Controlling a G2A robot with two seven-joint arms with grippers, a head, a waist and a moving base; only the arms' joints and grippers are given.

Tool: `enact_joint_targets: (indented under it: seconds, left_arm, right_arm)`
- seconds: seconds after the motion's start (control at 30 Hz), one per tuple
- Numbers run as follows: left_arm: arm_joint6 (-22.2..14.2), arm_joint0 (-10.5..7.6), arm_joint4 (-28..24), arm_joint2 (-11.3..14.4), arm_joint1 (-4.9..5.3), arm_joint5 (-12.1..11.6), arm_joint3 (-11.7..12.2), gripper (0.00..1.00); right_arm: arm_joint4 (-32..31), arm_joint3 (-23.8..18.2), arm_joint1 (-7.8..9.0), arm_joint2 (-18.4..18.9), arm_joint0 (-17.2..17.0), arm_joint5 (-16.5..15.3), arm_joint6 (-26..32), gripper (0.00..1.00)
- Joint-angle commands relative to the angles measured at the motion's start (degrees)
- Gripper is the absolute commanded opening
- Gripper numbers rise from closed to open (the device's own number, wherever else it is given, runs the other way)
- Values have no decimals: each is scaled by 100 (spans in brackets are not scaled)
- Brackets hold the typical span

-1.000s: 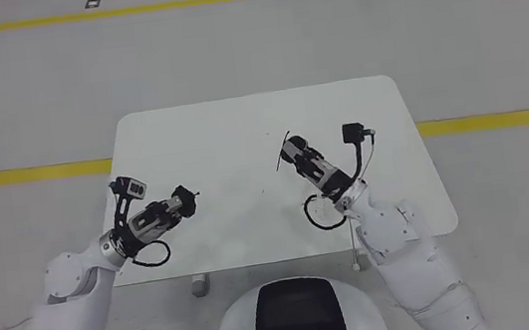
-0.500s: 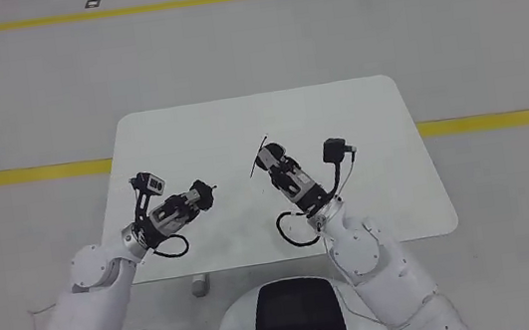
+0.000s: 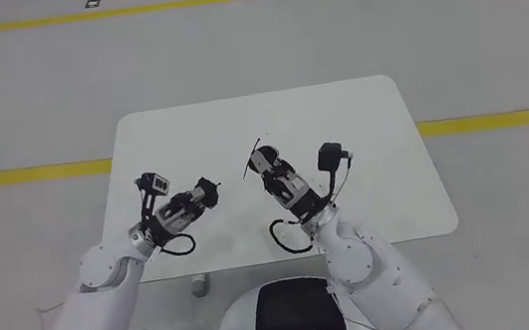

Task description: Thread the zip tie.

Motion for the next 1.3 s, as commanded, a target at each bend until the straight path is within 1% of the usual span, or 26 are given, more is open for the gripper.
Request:
enact_joint_targets:
  seconds: [0.0,0.13,0.23,0.47,0.57,0.63,0.8,1.0,1.27]
  left_arm:
    - [51,-25,51,96,-25,1,3,0]
    - [127,-83,139,211,-71,1,22,0]
    - [121,-96,140,224,-92,1,17,0]
    - [121,-96,140,224,-92,1,17,0]
    - [289,-80,219,284,-100,63,-42,0]
    - [318,-67,232,294,-99,74,-62,0]
    - [396,-29,268,287,-94,29,-98,0]
    - [401,-25,275,287,-93,23,-103,0]
    - [401,-25,275,287,-93,23,-103,0]
  right_arm:
    - [-204,72,-17,-131,32,53,-122,0]
    - [-475,160,-50,-286,82,184,-446,0]
    - [-689,173,-57,-299,108,210,-712,0]
    - [-689,173,-57,-299,108,210,-712,0]
    - [-849,173,-55,-315,114,316,-705,0]
    - [-936,199,-58,-334,121,385,-738,0]
    - [-1011,241,-67,-372,141,485,-783,0]
    - [-1011,240,-67,-371,140,491,-775,0]
    - [-1196,284,-66,-417,143,583,-773,0]
